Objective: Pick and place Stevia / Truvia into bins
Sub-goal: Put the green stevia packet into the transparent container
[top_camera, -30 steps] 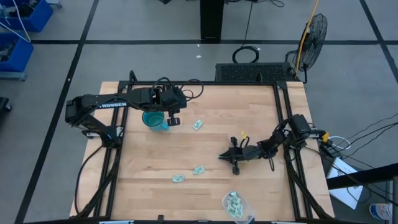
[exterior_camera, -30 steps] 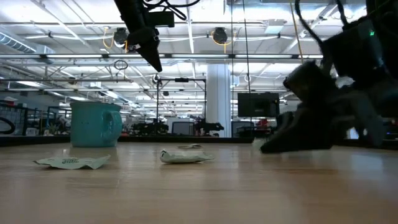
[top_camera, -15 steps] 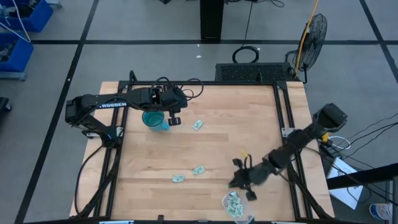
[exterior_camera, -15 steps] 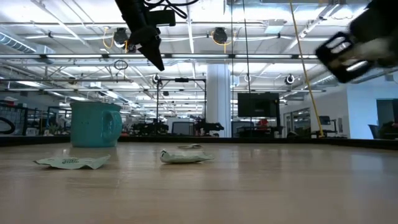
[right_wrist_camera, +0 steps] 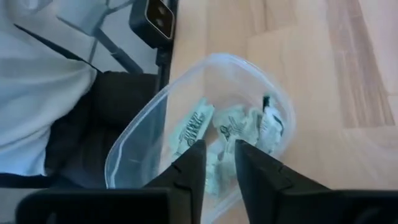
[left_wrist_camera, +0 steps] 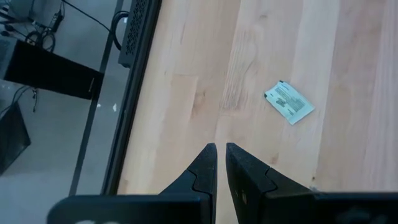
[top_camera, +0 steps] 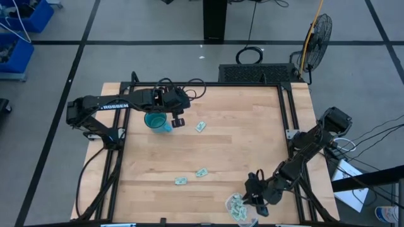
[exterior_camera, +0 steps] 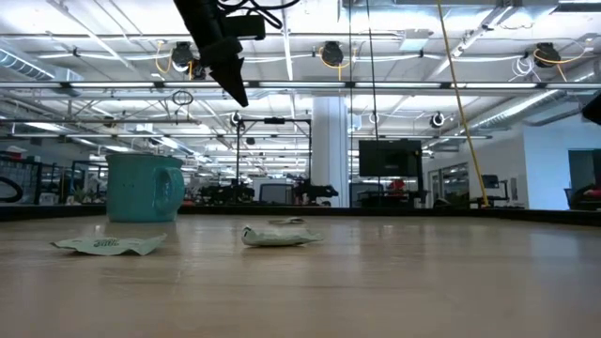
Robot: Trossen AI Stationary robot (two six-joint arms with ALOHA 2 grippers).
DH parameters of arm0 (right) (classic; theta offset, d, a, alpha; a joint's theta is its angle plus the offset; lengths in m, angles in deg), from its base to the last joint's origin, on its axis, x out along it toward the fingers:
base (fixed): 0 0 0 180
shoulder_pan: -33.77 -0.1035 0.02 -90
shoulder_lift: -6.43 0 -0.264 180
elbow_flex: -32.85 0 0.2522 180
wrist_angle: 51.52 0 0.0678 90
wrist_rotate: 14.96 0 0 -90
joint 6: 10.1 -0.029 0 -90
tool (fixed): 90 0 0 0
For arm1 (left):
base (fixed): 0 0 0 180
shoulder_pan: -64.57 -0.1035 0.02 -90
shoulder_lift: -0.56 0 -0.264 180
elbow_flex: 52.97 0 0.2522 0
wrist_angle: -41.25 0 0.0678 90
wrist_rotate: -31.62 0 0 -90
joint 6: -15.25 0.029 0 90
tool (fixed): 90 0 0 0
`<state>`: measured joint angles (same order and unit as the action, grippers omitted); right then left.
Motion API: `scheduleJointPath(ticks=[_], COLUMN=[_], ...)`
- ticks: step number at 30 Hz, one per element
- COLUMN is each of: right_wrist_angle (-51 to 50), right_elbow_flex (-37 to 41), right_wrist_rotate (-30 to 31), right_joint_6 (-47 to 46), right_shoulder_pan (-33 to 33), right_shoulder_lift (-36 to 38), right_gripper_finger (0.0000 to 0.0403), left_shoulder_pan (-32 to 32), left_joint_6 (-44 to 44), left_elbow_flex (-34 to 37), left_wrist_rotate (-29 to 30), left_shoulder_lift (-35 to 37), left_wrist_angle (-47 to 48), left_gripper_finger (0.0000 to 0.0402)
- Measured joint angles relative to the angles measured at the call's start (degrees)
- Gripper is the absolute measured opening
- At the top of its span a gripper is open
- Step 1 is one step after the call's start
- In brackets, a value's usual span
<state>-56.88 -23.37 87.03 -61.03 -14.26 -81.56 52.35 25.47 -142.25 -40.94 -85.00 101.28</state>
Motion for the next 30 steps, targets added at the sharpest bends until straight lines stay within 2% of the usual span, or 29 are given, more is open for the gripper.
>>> scheduleJointPath(ticks=[3, 9, 17, 19, 22, 30], right_wrist_angle=[0.33, 0.29, -0.11, -0.13, -0.11, -0.17], right_elbow_flex=[-0.02, -0.02, -0.02, -0.02, -0.02, 0.00], right_wrist_rotate=[0.63, 7.96, 18.59, 21.12, 24.49, 30.04], right_joint_6=[3.68, 17.32, 35.07, 40.57, 46.50, 47.57], right_shoulder_pan=[0.46, 2.41, 8.15, 9.55, 11.76, 16.81], right_shoulder_lift=[0.07, 0.22, 0.66, 0.68, 0.68, 0.68], right_gripper_finger=[0.0101, 0.0126, 0.0130, 0.0130, 0.0130, 0.0130], left_shoulder_pan=[0.00, 0.48, 3.58, 4.88, 6.81, 11.07], left_joint_6=[-1.45, -2.47, -6.75, -6.58, -4.29, -2.87], left_elbow_flex=[0.00, 0.00, 0.73, 2.51, 6.70, 22.24], left_wrist_rotate=[0.00, -0.14, -9.70, -9.94, -9.94, -9.95], left_shoulder_lift=[0.00, 0.00, -0.61, -0.74, -0.70, -0.71], left_wrist_angle=[0.09, 0.63, -2.66, -4.29, -11.63, -31.47], left_gripper_finger=[0.0042, 0.0042, 0.0042, 0.0042, 0.0042, 0.0042])
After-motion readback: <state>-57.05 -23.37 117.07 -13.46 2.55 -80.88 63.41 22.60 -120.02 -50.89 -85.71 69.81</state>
